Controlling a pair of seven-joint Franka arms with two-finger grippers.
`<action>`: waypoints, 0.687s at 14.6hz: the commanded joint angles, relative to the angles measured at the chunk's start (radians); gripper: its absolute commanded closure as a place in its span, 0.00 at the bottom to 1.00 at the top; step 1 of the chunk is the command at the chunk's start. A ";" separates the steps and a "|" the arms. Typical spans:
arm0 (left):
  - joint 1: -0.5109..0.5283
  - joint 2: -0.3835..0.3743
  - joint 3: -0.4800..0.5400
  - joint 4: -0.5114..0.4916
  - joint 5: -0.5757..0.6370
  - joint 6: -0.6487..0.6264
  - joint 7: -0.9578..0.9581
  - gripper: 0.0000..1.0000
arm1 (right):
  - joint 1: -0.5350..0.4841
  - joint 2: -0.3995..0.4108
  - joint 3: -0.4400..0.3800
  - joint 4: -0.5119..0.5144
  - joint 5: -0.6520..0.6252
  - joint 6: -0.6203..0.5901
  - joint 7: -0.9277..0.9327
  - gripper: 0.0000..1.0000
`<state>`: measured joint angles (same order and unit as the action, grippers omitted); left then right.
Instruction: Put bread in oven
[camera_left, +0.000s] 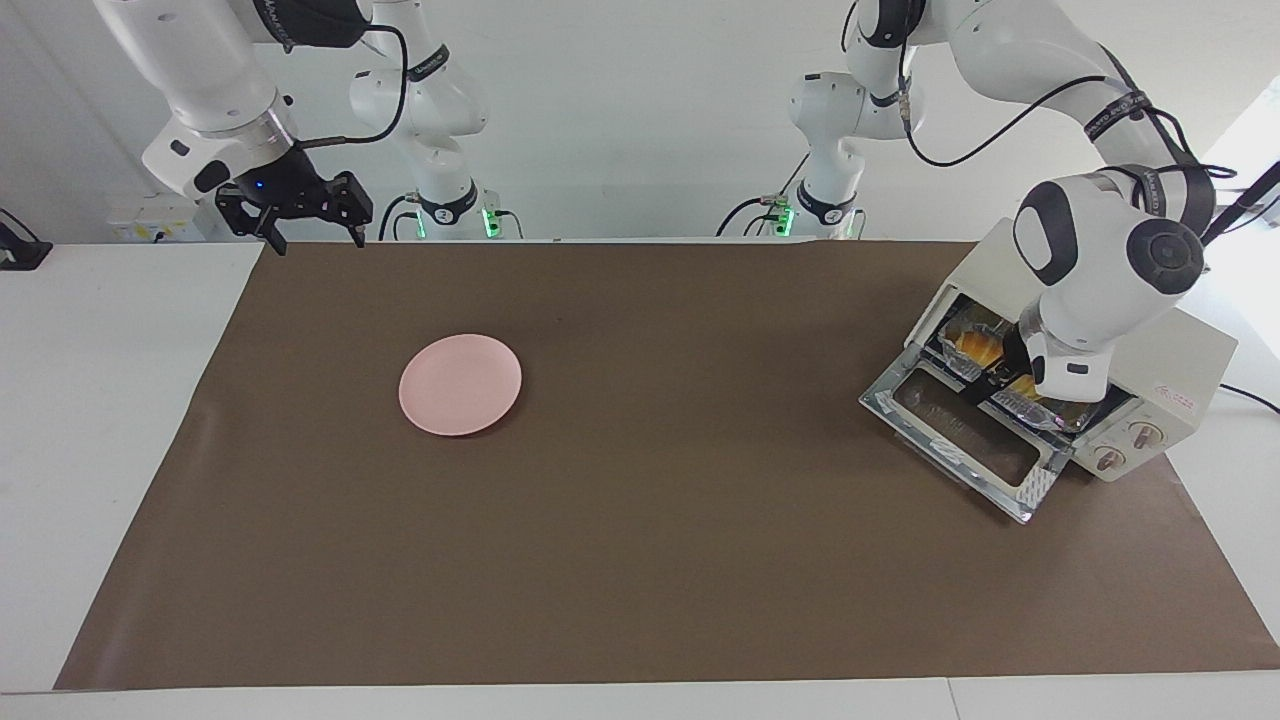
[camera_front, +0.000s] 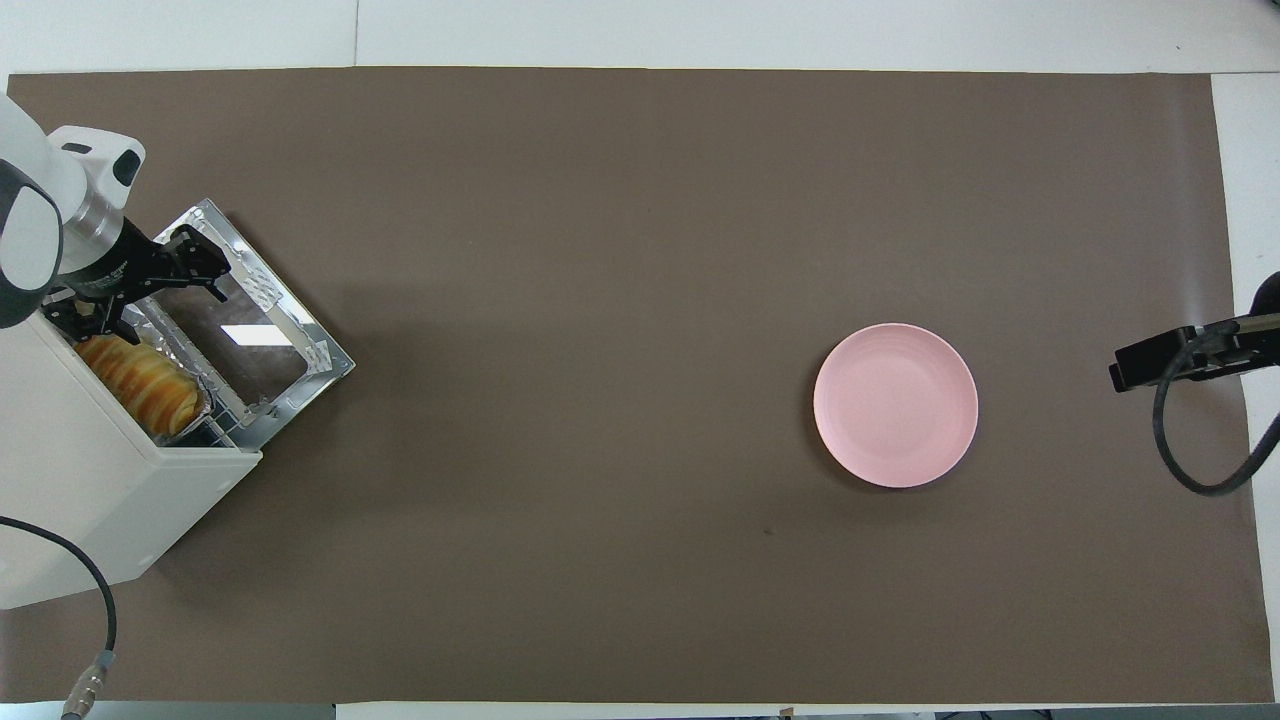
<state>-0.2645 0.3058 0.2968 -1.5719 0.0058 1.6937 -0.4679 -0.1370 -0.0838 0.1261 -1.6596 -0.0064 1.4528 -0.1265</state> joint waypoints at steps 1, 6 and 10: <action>-0.009 -0.052 0.012 0.029 -0.007 -0.005 0.044 0.00 | -0.018 -0.016 0.012 -0.019 -0.003 0.005 -0.021 0.00; 0.037 -0.220 0.018 -0.011 -0.007 -0.055 0.297 0.00 | -0.018 -0.016 0.012 -0.019 -0.003 0.005 -0.021 0.00; 0.060 -0.278 0.019 -0.042 -0.004 -0.092 0.414 0.00 | -0.018 -0.016 0.012 -0.019 -0.003 0.005 -0.021 0.00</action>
<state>-0.2107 0.0644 0.3205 -1.5661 0.0057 1.6163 -0.1045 -0.1370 -0.0838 0.1261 -1.6596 -0.0064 1.4528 -0.1265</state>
